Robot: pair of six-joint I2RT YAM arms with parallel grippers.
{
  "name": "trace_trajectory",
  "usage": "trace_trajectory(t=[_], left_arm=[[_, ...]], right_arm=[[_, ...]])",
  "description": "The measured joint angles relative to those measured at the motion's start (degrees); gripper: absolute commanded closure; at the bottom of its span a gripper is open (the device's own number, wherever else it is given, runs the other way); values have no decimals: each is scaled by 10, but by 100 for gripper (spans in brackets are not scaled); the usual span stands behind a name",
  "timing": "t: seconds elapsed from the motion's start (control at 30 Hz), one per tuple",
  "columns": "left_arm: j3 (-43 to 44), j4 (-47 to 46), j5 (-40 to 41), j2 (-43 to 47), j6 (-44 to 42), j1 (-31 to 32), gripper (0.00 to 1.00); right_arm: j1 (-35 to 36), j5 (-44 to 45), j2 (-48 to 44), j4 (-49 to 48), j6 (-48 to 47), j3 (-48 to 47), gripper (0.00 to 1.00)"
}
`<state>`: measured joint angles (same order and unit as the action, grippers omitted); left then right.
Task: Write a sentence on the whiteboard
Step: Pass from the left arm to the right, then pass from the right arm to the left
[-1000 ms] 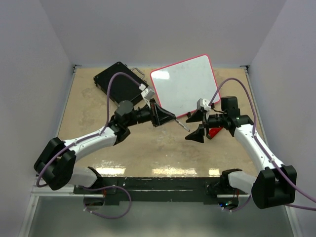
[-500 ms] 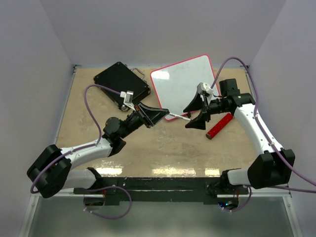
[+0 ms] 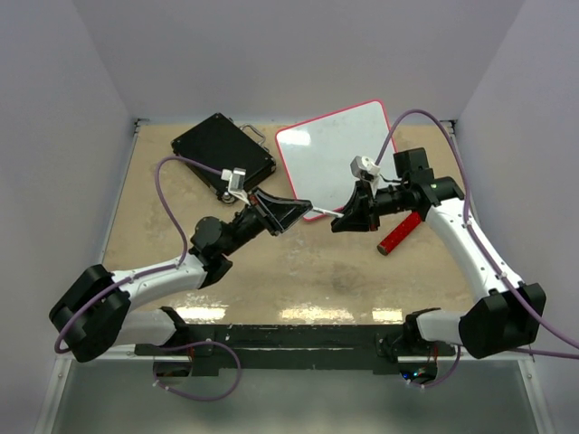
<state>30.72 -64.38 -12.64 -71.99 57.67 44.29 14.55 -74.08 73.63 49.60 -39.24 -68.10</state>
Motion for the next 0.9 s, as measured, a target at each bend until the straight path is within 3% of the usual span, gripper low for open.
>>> trace_trajectory(t=[0.07,0.1,0.13,0.17,0.23,0.27,0.43,0.63,0.7,0.9], left_arm=[[0,3,1,0,-8,1,97],[0,6,2,0,-9,1,70],[0,7,2,0,-12,1,55],[0,7,1,0,-16,0,27],[0,19,-6,4,-33,-3,4],[0,31,-17,10,-40,-10,0],[3,136,-97,94,-136,-80,0],[118,400,-203,195,-407,-98,2],[163,478,-250,190,-493,-98,6],[218,625,-307,96,-610,-60,11]], right_arm=[[-2,10,2,-8,16,0,100],[-1,14,2,-11,21,0,100],[-1,17,2,-12,23,0,100],[-1,19,2,-14,24,0,100],[-1,29,2,-14,21,0,100],[-1,37,2,-12,16,0,100],[-1,100,2,47,-74,-11,100],[0,164,7,154,-205,-42,100],[6,179,19,178,-235,-49,100],[41,209,37,202,-257,-53,100]])
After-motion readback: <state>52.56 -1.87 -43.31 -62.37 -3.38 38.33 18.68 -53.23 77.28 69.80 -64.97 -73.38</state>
